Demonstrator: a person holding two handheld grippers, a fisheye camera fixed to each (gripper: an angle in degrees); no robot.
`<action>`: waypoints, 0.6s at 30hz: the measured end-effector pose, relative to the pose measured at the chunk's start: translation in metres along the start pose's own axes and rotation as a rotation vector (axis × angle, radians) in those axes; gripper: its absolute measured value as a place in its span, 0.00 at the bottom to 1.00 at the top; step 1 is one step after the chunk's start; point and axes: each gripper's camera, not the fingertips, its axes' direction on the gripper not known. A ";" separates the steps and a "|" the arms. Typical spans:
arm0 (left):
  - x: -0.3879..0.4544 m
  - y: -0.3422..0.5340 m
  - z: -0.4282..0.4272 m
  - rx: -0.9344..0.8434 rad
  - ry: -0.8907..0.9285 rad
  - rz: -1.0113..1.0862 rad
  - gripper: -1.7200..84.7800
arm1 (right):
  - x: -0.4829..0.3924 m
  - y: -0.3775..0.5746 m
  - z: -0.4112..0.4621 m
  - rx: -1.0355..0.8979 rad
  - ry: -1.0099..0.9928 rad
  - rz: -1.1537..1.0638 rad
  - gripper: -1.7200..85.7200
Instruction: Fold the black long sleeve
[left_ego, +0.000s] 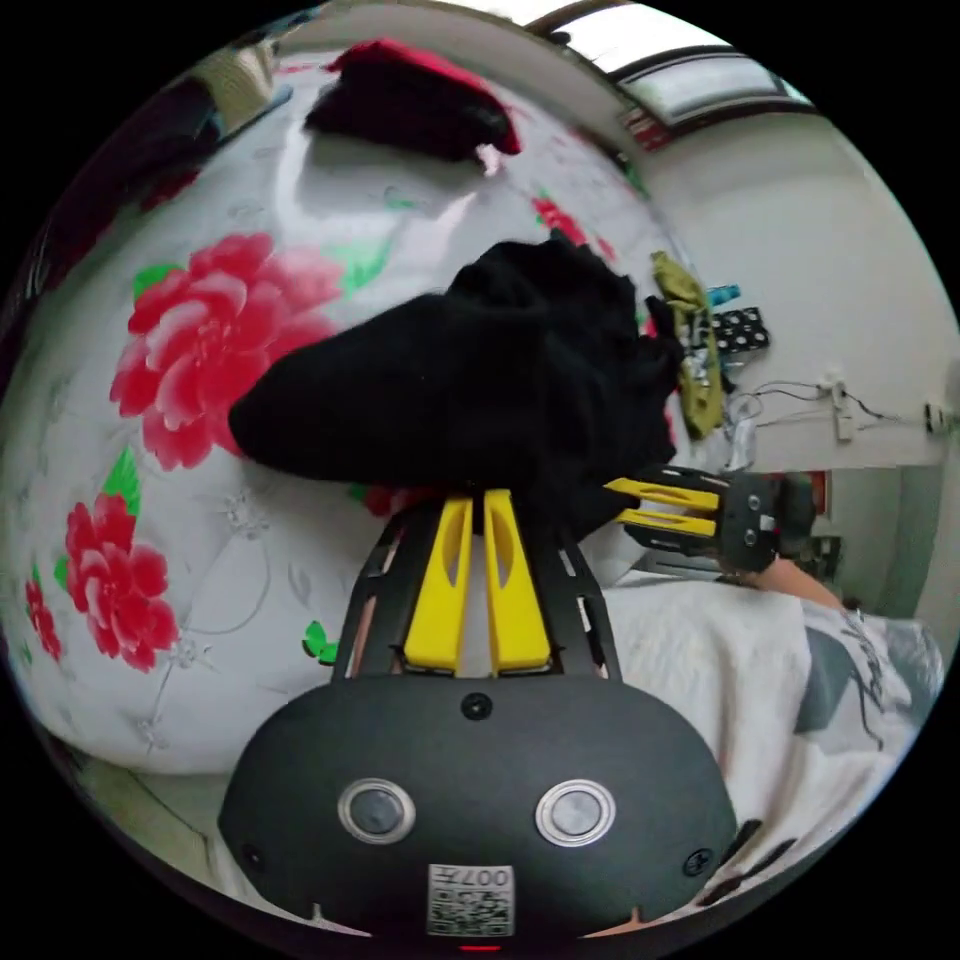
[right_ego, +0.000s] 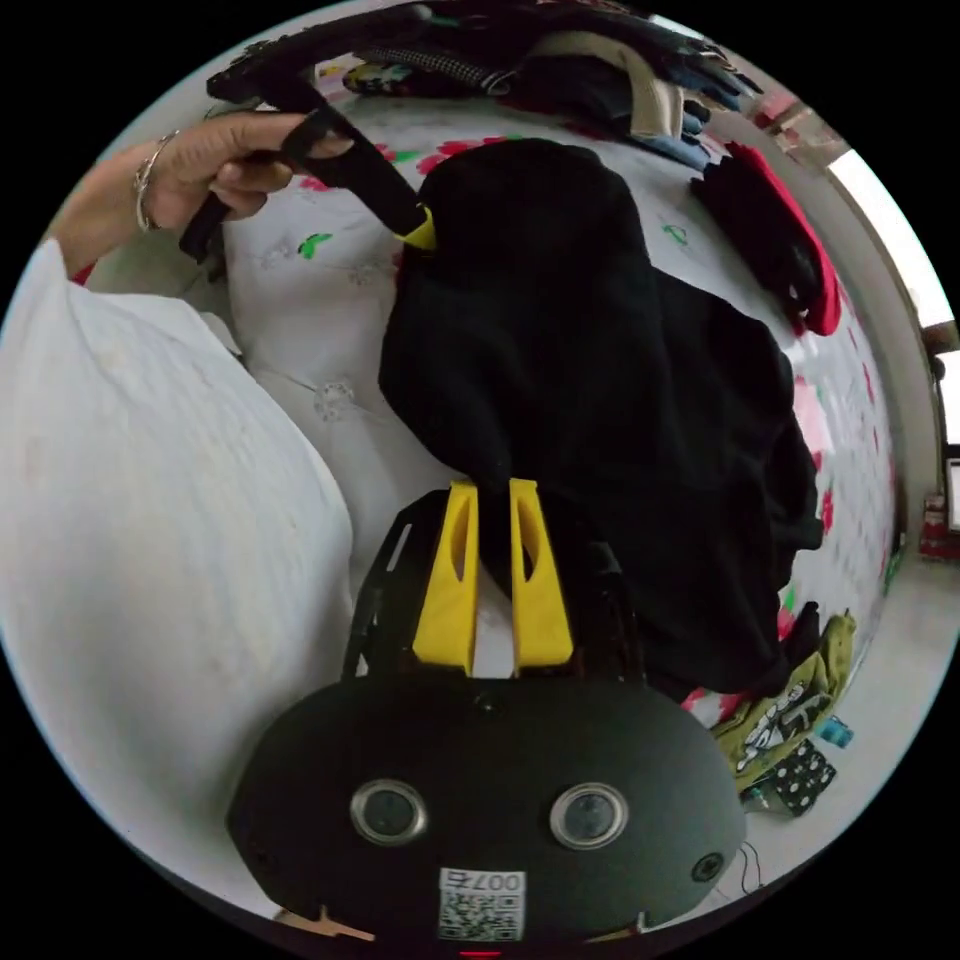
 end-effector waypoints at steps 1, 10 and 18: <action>0.006 0.002 -0.013 0.037 0.002 0.029 0.02 | 0.007 0.008 -0.026 0.075 -0.008 0.036 0.06; 0.116 0.048 -0.262 0.719 0.285 0.549 0.01 | 0.035 0.144 -0.326 1.005 -0.053 0.111 0.03; 0.099 -0.017 -0.196 0.497 0.055 0.313 0.13 | 0.067 0.134 -0.320 0.908 0.064 0.315 0.02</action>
